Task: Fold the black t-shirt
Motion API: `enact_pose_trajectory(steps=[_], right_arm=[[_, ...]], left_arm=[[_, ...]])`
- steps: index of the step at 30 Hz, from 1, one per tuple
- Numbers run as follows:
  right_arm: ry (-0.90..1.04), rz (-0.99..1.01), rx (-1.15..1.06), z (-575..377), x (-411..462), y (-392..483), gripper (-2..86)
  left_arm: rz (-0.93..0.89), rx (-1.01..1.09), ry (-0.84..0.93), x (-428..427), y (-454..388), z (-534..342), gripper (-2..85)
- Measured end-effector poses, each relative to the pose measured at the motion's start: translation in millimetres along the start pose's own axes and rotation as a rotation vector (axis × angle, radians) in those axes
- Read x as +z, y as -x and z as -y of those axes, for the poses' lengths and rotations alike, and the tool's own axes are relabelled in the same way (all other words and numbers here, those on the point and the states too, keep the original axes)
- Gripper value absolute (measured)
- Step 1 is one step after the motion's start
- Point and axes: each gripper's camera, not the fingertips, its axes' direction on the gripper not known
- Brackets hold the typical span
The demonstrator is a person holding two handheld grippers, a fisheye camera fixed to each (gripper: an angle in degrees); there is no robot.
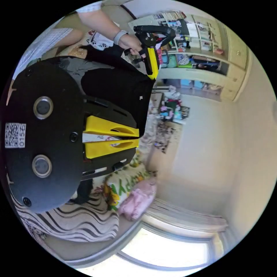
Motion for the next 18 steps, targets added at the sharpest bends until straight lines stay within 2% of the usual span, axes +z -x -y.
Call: enact_pose_trajectory(steps=[1, 2, 3, 5, 6, 8, 9, 11, 14, 17, 18], right_arm=[[0.073, 0.06, 0.034, -1.0, 25.0, -12.5, 0.5], [0.213, 0.201, 0.126, -11.1, 65.5, -35.5, 1.2], [0.249, 0.301, 0.158, -32.7, 86.9, -49.4, 1.7], [0.276, 0.314, 0.168, -78.4, 105.4, -60.3, 2.6], [0.374, 0.324, 0.159, -112.4, 120.0, -64.0, 3.7], [0.539, 0.382, 0.207, -167.8, 140.1, -70.7, 6.8], [0.616, 0.448, 0.264, -203.9, 149.1, -75.0, 7.3], [0.692, 0.541, 0.367, -250.6, 157.6, -78.9, 8.0], [0.795, 0.611, 0.451, -298.4, 172.5, -76.8, 9.2], [0.82, 0.701, 0.473, -308.9, 191.6, -71.7, 9.5], [0.852, 0.674, 0.441, -307.9, 200.9, -69.6, 8.9]], left_arm=[[-0.011, -0.053, 0.127, 52.0, 18.5, -16.5, 5.4], [-0.056, -0.137, 0.205, 87.1, 37.5, -43.7, 5.9], [-0.09, -0.165, 0.219, 97.7, 45.2, -60.3, 5.9], [-0.144, -0.219, 0.258, 117.3, 65.8, -141.8, 6.0], [-0.141, -0.229, 0.295, 121.3, 69.5, -165.0, 6.0], [-0.195, -0.293, 0.531, 137.8, 83.3, -265.4, 6.8], [-0.226, -0.318, 0.592, 140.6, 85.8, -291.6, 7.2], [-0.32, -0.453, 0.809, 143.7, 90.3, -390.0, 8.4], [-0.43, -0.612, 0.916, 140.1, 85.7, -473.4, 9.1], [-0.547, -0.685, 0.921, 157.7, 76.3, -512.4, 9.1], [-0.545, -0.681, 0.923, 163.5, 75.1, -517.0, 9.0]])
